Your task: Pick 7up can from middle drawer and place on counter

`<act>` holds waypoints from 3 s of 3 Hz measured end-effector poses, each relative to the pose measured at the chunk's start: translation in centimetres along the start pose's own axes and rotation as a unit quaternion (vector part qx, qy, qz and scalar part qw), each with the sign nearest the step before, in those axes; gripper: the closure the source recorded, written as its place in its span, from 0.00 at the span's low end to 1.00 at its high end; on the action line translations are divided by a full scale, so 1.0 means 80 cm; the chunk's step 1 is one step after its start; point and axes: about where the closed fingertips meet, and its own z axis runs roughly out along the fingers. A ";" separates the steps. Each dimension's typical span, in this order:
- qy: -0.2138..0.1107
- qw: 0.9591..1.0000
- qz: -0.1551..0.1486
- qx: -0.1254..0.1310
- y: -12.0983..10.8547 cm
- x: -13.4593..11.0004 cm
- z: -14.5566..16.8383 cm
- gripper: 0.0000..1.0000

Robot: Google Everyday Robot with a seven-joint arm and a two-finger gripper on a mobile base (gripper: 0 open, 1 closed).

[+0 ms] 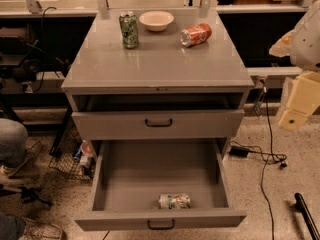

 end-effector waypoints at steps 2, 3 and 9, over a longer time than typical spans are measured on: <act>-0.017 0.999 0.001 -0.027 0.006 0.003 0.031 0.00; -0.047 0.995 -0.004 -0.091 0.032 0.005 0.121 0.00; -0.180 0.965 -0.063 -0.181 0.089 -0.082 0.547 0.00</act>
Offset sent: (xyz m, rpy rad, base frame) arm 0.0087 0.0065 -0.0974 0.1659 0.1814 0.0675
